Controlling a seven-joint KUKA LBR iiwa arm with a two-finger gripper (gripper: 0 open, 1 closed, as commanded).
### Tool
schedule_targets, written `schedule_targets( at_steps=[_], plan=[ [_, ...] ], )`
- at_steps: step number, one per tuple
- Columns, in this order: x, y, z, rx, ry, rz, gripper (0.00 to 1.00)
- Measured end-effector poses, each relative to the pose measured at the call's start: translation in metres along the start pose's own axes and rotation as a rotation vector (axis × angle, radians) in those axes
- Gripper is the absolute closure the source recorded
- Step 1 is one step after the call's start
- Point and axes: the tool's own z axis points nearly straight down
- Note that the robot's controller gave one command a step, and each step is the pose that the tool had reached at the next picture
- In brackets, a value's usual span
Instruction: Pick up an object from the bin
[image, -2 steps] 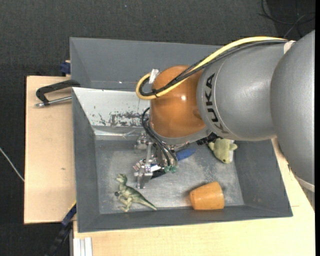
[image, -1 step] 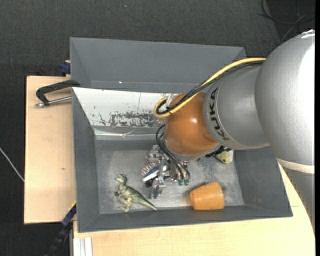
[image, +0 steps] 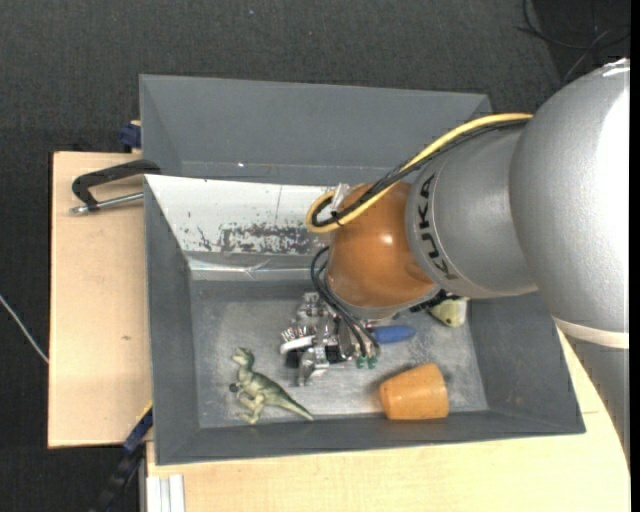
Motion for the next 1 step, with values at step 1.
schedule_targets(
  at_steps=[1],
  plan=[
    [0.0034,0.0090,-0.1433,0.001,0.000,0.085,1.00]
  ],
)
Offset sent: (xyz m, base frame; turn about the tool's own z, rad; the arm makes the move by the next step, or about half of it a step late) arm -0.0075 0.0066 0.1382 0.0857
